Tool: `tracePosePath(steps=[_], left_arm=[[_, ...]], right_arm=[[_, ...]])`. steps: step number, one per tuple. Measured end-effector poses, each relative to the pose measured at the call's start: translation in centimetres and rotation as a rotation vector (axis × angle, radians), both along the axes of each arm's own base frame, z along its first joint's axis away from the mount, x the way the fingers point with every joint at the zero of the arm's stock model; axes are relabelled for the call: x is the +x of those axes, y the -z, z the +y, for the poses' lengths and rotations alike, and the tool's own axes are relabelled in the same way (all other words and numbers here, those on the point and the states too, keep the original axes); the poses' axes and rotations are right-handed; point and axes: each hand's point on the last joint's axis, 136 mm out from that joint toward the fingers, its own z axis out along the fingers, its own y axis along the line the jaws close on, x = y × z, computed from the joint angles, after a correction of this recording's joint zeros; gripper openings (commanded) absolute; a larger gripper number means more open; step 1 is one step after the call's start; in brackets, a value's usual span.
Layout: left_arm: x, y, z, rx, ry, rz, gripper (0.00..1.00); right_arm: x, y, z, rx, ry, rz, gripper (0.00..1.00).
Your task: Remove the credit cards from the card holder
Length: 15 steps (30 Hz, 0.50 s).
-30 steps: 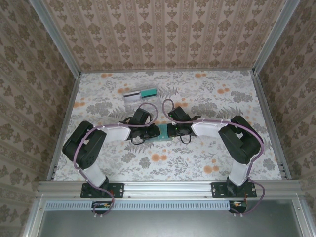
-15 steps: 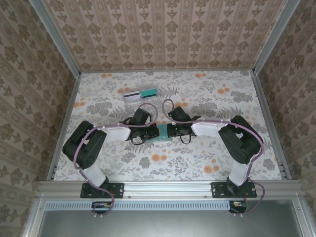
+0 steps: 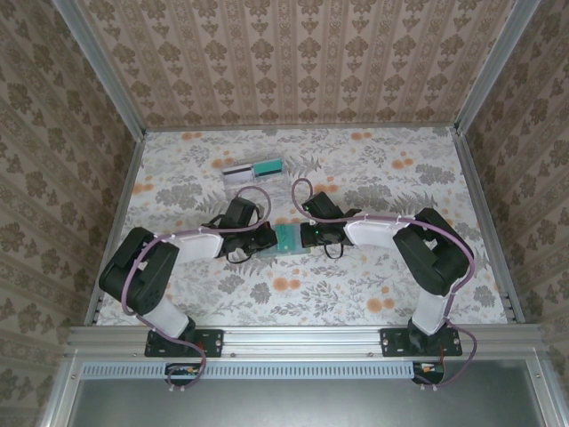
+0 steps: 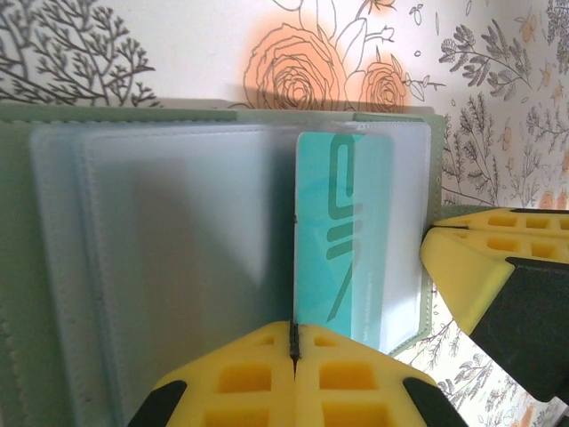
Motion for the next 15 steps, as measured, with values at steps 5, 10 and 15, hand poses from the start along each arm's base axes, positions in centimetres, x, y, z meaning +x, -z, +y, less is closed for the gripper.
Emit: tracePosePath(steps=[5, 10, 15], left_arm=[[-0.1, 0.0, 0.5, -0.005, -0.008, 0.009, 0.0], [-0.3, 0.0, 0.4, -0.012, 0.001, 0.011, 0.0], [-0.3, -0.1, 0.4, -0.016, 0.005, 0.013, 0.0]], right_arm=[[0.0, 0.0, 0.0, 0.0, 0.0, 0.0, 0.05], [0.0, -0.1, 0.1, -0.009, -0.003, -0.008, 0.07], [-0.5, -0.9, 1.5, -0.017, -0.044, -0.02, 0.07]])
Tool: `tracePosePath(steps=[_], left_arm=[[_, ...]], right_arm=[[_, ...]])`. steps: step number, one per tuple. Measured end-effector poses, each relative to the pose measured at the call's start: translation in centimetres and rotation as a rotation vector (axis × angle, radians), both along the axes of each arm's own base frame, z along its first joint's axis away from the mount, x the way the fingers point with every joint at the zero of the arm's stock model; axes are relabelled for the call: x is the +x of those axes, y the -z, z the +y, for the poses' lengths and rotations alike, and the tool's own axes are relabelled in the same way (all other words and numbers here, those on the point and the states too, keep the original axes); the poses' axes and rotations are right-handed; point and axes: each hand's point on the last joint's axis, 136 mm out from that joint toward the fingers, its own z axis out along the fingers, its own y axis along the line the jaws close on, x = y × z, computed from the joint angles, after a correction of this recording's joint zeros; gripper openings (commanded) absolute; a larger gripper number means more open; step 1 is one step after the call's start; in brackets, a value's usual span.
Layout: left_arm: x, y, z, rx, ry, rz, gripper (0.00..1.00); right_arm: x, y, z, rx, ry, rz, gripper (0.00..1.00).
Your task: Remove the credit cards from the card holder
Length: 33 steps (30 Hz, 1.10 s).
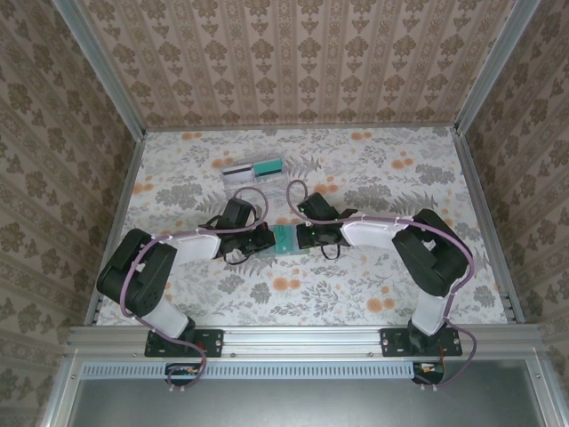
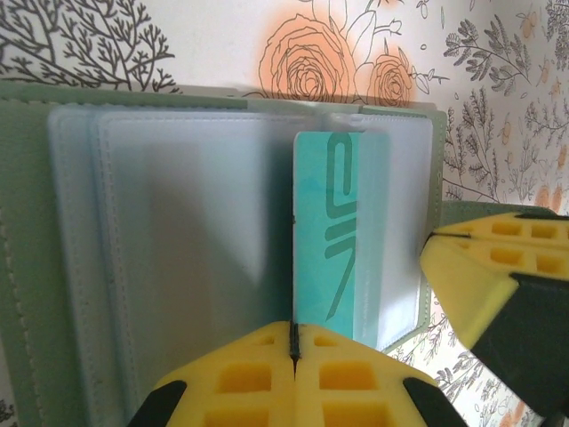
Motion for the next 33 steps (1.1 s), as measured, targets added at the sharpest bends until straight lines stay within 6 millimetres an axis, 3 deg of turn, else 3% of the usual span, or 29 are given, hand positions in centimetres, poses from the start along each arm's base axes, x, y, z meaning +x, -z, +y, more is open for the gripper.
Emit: tracePosePath(steps=[7, 11, 18, 20, 23, 33], left_arm=[[0.0, 0.0, 0.0, -0.001, 0.001, 0.0, 0.0], [0.0, 0.0, 0.0, -0.001, 0.001, 0.001, 0.0], [-0.2, 0.2, 0.0, -0.001, 0.003, 0.004, 0.0], [-0.2, 0.2, 0.0, -0.005, 0.004, 0.002, 0.17], [-0.3, 0.2, -0.1, -0.014, 0.006, 0.0, 0.29], [-0.2, 0.2, -1.0, -0.058, 0.022, -0.013, 0.3]], right_arm=[[0.5, -1.1, 2.4, 0.02, -0.043, -0.031, 0.07], [0.3, 0.6, 2.2, -0.008, -0.044, 0.0, 0.06], [0.3, 0.7, 2.3, -0.007, -0.043, 0.0, 0.06], [0.3, 0.7, 2.3, -0.007, -0.044, 0.0, 0.06], [0.3, 0.7, 2.3, -0.007, -0.043, 0.0, 0.06], [0.3, 0.7, 2.3, -0.006, -0.043, 0.0, 0.06]])
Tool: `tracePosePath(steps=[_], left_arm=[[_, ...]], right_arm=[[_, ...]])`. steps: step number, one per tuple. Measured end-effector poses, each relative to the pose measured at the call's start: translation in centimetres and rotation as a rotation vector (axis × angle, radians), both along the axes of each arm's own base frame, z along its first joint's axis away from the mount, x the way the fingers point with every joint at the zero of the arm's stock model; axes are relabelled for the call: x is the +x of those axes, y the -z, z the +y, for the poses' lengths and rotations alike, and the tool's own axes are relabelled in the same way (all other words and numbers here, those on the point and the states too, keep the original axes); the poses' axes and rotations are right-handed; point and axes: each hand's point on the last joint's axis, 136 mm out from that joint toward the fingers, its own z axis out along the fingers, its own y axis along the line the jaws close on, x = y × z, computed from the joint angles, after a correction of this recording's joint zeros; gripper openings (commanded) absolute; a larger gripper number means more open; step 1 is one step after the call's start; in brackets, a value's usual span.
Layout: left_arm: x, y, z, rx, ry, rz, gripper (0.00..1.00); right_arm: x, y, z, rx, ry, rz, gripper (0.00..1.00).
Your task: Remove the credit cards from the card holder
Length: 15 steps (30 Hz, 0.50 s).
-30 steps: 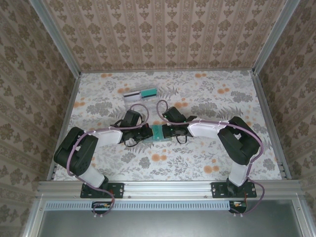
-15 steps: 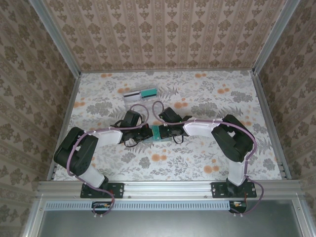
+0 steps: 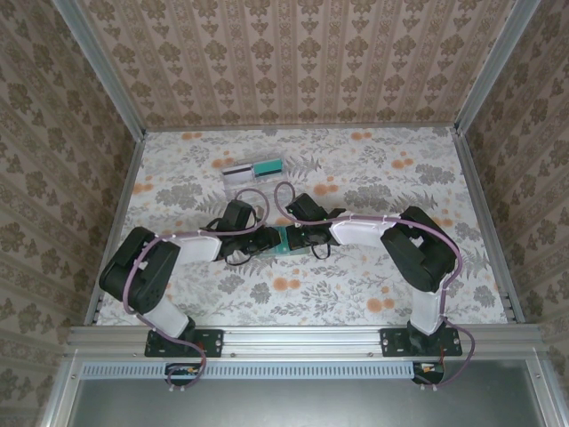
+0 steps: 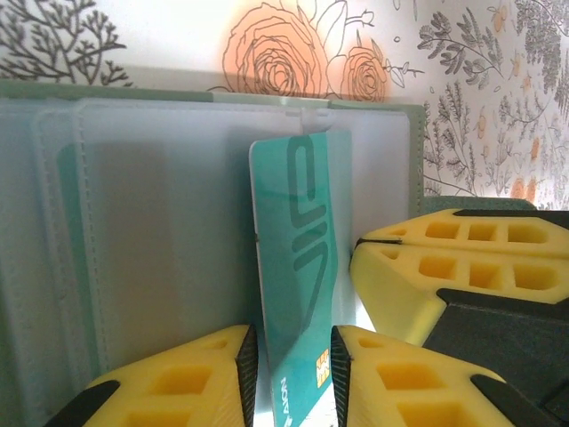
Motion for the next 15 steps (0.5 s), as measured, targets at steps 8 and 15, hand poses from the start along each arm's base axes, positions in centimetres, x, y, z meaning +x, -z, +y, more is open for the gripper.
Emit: tracePosePath(steps=[8, 15], left_arm=[[-0.07, 0.18, -0.57, -0.015, 0.009, 0.005, 0.21], [-0.2, 0.21, -0.36, -0.009, 0.005, 0.015, 0.06]], right_arm=[[0.02, 0.0, -0.01, 0.001, 0.002, 0.0, 0.06], [0.01, 0.03, -0.02, 0.001, 0.002, 0.0, 0.06]])
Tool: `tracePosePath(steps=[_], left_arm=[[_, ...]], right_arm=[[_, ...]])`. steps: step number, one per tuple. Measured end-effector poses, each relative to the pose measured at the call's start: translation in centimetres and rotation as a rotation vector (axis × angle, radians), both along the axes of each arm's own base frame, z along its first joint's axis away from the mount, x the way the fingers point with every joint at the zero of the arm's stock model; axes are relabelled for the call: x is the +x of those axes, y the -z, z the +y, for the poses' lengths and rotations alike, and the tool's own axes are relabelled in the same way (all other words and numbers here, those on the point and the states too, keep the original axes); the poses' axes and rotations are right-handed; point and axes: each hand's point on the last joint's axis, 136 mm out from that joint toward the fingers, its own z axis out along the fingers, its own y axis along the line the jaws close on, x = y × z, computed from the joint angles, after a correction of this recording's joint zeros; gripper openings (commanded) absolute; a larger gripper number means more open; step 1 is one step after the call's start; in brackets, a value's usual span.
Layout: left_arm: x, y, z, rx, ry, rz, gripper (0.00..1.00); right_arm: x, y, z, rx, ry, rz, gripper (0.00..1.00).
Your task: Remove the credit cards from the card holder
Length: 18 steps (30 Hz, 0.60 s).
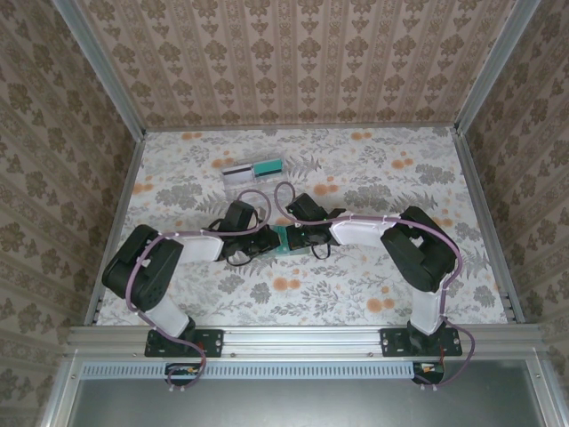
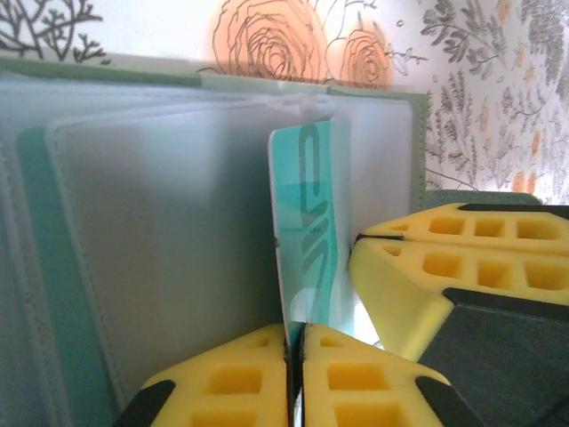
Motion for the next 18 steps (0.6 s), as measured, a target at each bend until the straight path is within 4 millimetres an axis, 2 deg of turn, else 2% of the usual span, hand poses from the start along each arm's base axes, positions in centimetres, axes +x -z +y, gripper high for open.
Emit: tracePosePath(steps=[4, 11, 18], left_arm=[[0.1, -0.8, -0.1, -0.014, 0.003, -0.018, 0.03], [0.5, -0.7, 0.8, -0.017, -0.02, -0.014, 0.03], [0.6, -1.3, 2.4, -0.021, -0.052, -0.024, 0.03]], right_arm=[[0.0, 0.0, 0.0, 0.002, 0.0, -0.002, 0.08], [0.1, 0.0, -0.4, 0.035, 0.017, -0.003, 0.23], [-0.1, -0.3, -1.0, 0.04, 0.025, -0.002, 0.26]])
